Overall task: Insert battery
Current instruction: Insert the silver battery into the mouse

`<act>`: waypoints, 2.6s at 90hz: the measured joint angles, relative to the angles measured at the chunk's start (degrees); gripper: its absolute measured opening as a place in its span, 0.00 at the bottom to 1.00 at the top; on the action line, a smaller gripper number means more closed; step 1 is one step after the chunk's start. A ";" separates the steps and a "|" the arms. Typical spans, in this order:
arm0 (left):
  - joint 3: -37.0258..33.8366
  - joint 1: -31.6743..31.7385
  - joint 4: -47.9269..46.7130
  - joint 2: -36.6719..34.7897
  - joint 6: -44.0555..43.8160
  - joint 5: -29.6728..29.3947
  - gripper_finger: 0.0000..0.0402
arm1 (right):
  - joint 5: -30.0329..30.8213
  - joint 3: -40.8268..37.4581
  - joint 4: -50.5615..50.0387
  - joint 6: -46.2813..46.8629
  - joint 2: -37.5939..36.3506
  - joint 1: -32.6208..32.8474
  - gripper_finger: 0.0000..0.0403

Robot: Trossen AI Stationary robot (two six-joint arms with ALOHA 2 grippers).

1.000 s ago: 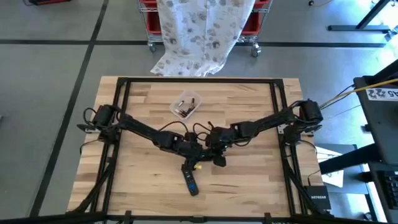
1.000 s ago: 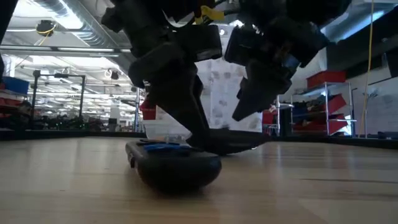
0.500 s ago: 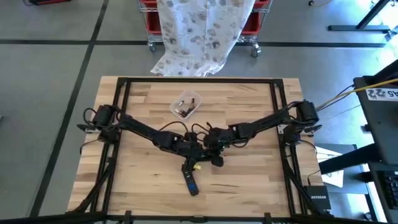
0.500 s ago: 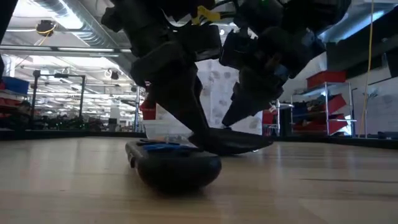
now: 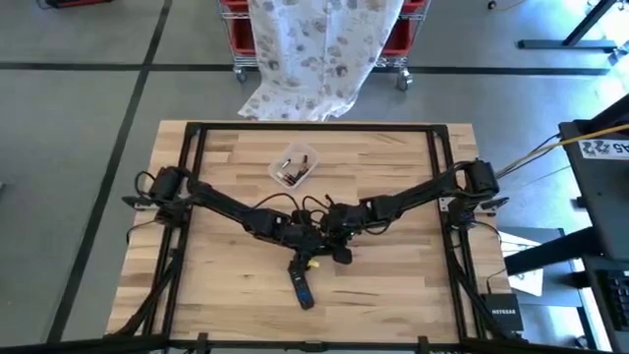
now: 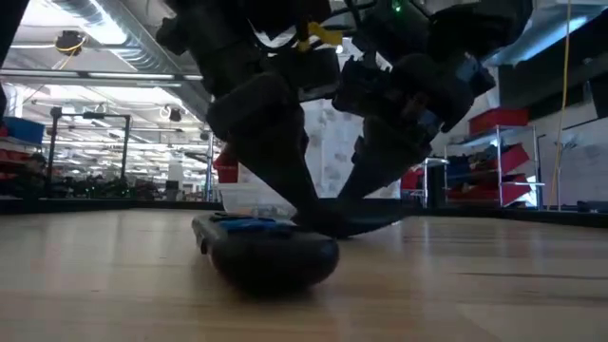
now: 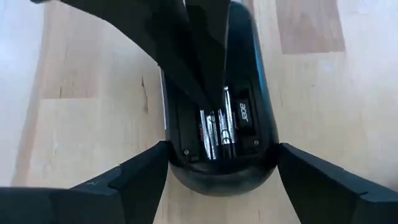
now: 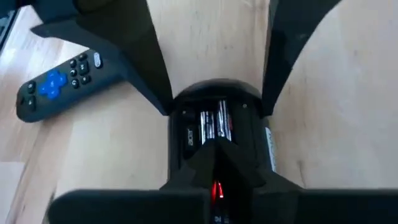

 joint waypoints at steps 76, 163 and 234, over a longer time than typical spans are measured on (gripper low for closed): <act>0.46 -2.62 -0.86 0.07 -10.67 -3.74 0.69 | -1.89 0.13 -3.61 -1.53 -4.26 -0.02 0.00; 11.02 -2.93 -5.70 0.71 3.55 -6.44 0.69 | 10.18 -0.13 -22.21 -10.36 -13.75 -0.55 0.01; 11.10 -3.41 -11.52 7.08 -15.43 -12.76 0.69 | 6.88 -6.12 -8.81 -0.39 -13.75 1.64 0.04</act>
